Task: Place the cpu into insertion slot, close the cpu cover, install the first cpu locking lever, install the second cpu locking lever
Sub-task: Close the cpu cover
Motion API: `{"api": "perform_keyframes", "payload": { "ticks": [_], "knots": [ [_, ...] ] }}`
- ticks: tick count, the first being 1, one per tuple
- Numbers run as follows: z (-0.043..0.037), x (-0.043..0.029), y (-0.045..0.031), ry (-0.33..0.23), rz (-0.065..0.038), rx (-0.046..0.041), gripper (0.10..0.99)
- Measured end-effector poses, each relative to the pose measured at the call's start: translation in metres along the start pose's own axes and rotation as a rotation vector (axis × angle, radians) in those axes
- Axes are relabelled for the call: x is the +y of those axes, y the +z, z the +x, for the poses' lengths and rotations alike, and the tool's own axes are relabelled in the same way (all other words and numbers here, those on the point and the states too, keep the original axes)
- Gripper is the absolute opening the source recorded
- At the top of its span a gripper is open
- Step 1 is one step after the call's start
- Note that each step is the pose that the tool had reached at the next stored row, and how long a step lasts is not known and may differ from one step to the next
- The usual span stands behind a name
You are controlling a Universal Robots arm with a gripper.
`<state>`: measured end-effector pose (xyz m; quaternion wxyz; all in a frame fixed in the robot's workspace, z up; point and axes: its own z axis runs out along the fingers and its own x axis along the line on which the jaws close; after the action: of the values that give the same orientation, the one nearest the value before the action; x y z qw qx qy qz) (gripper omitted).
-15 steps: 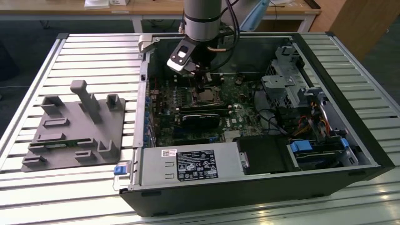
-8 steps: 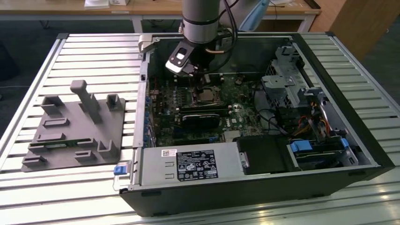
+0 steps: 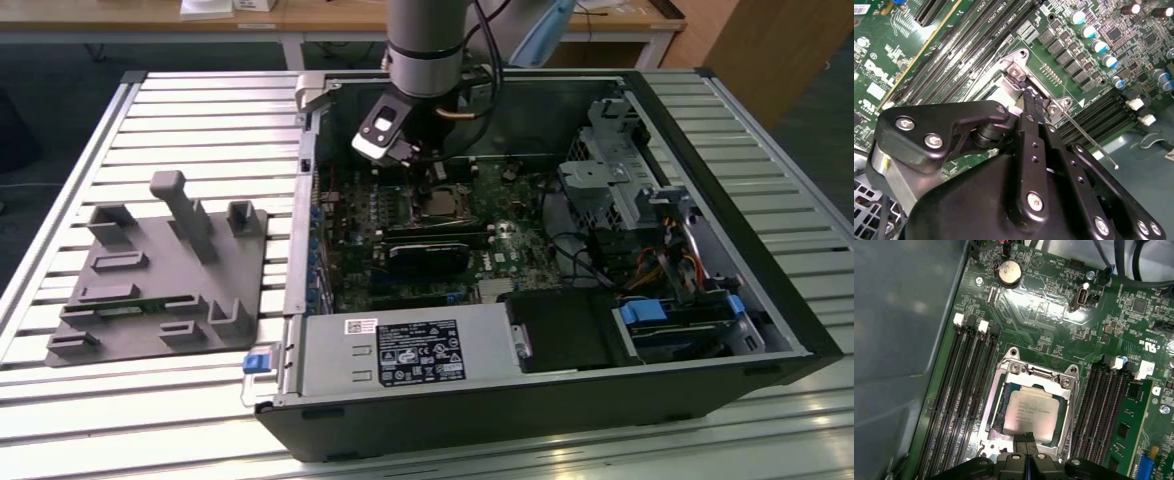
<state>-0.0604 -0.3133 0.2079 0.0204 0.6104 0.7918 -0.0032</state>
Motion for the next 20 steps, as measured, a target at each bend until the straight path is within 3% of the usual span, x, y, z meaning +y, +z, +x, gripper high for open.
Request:
{"api": "perform_keyframes", "payload": {
  "ticks": [15, 20],
  "knots": [
    [0.0005, -0.0006, 0.0064, 0.000, 0.000, 0.0002, 0.106],
    [0.0000, 0.0023, 0.0091, 0.000, 0.001, -0.0002, 0.106]
  ]
}}
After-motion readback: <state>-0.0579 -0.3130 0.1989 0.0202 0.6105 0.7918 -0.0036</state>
